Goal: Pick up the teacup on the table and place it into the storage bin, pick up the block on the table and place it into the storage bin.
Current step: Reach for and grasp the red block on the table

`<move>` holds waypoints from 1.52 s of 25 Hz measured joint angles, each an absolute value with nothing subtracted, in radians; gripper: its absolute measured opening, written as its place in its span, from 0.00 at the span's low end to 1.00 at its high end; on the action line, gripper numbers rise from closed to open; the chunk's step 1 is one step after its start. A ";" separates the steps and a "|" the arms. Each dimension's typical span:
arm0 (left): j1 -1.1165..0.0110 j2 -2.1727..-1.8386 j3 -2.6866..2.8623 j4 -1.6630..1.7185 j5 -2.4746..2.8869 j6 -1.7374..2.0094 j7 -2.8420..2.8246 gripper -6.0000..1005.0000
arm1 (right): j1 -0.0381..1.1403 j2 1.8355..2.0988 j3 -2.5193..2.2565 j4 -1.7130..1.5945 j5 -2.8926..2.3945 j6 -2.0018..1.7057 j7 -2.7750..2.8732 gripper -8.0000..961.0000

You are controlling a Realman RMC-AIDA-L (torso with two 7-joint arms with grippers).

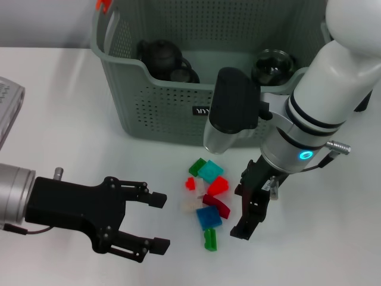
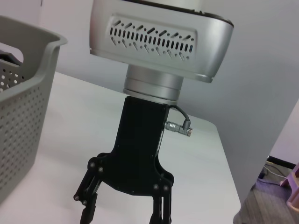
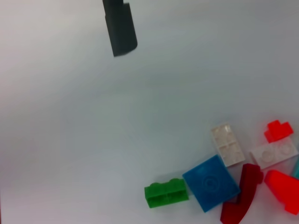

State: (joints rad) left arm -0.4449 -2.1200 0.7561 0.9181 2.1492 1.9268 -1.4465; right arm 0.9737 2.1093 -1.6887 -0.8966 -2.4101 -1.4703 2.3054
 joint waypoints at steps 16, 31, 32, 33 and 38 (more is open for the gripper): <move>-0.446 -2.121 0.756 0.915 2.149 1.927 -1.446 0.84 | 0.969 2.114 -1.779 -0.857 -2.378 -1.384 2.335 0.93; -0.450 -2.122 0.756 0.905 2.149 1.923 -1.445 0.84 | 0.970 2.117 -1.820 -0.825 -2.351 -1.283 2.359 0.54; -0.450 -2.122 0.756 0.905 2.149 1.924 -1.444 0.84 | 0.970 2.117 -1.820 -0.822 -2.351 -1.281 2.359 0.51; -0.451 -2.122 0.756 0.905 2.149 1.925 -1.443 0.84 | 0.971 2.117 -1.821 -0.821 -2.351 -1.280 2.360 0.48; -0.449 -2.122 0.756 0.905 2.149 1.925 -1.441 0.84 | 0.971 2.117 -1.822 -0.819 -2.351 -1.268 2.360 0.43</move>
